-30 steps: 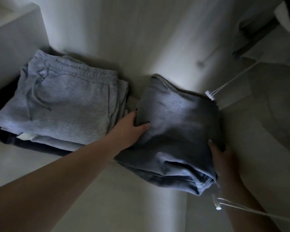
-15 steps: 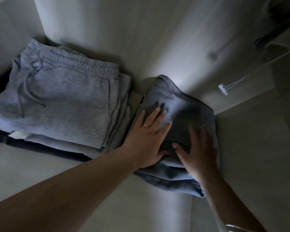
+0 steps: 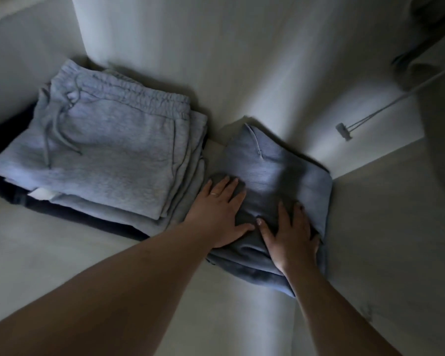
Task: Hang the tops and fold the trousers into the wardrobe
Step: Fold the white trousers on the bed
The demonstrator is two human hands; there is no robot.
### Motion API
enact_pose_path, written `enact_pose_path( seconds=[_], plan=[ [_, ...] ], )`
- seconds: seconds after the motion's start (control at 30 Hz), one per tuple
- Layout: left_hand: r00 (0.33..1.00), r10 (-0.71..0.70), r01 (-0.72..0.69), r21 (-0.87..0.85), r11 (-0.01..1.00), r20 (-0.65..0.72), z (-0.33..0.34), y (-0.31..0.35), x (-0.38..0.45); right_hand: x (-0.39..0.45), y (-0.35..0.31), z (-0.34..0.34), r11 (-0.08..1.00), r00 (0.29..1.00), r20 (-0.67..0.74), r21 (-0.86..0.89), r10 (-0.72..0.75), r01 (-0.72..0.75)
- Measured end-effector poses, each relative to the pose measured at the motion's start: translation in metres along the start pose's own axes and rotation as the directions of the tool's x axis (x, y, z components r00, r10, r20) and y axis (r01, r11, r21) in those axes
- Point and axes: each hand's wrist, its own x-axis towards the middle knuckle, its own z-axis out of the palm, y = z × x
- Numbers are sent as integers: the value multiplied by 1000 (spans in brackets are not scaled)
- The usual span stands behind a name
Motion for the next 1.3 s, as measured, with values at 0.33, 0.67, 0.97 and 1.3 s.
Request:
enact_pose_path(
  seconds=[0.33, 0.67, 0.97, 1.3],
  plan=[
    [804, -594, 345, -825, 448, 14, -97, -17, -167, -110, -126, -65, 561, 924, -356, 741, -136, 369],
    [477, -866, 247, -923, 294, -148, -197, 1, -453, -306, -225, -146, 175, 709, -369, 805, -601, 567],
    [301, -894, 113, -918, 380, -333, -210, 90, -675, -476, -250, -196, -78, 350, -418, 727, -838, 682],
    [-37, -954, 607, -765, 215, -298, -158, 100, -800, -514, -239, -174, 44, 255, -237, 647, -938, 761]
  ],
)
